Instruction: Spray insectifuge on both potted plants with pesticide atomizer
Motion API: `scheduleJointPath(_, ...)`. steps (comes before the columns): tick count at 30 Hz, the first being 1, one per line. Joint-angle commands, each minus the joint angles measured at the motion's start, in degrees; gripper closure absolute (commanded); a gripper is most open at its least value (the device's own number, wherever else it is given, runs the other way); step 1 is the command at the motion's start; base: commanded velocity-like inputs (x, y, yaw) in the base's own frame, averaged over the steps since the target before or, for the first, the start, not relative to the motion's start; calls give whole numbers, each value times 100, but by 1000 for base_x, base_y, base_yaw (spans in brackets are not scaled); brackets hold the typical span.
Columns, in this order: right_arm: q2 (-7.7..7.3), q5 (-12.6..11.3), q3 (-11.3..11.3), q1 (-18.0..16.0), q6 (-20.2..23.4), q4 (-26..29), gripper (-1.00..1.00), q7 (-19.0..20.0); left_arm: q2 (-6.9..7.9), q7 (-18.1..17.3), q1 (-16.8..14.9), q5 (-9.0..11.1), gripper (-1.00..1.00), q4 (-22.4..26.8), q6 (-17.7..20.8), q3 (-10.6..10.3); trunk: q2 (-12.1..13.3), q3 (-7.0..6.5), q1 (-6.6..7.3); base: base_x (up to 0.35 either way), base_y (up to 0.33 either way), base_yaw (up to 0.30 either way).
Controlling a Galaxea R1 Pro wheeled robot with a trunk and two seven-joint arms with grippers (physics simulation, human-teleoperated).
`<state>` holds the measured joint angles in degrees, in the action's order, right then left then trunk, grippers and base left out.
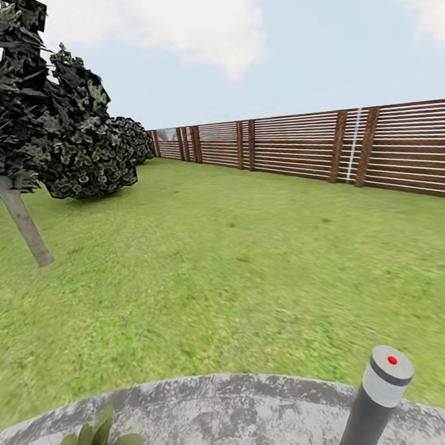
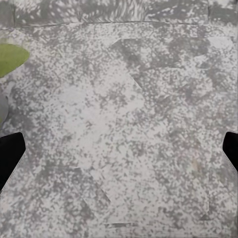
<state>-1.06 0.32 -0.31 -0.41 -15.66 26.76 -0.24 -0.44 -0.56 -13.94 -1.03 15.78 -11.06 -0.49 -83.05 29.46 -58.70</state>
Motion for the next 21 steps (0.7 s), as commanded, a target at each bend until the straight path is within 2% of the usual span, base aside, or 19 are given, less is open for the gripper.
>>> scheduleJointPath(1, 0, 3, -1, -3, -19, -4, -100, -2, 1, -5, -4, -11, -100, -4, -19, -3, -2, 6, -3, 334, 0, 0)
scheduleJointPath(10, 0, 2, -4, -3, -18, -4, -100, -2, 1, -5, -3, -6, -100, -4, -18, -3, -2, 6, -3, 334, 6, 0)
scheduleJointPath(21, 0, -5, -4, -3, -20, -4, -100, -2, 1, -5, -4, -6, -100, -4, -19, -3, -2, 6, -3, 330, 78, 0)
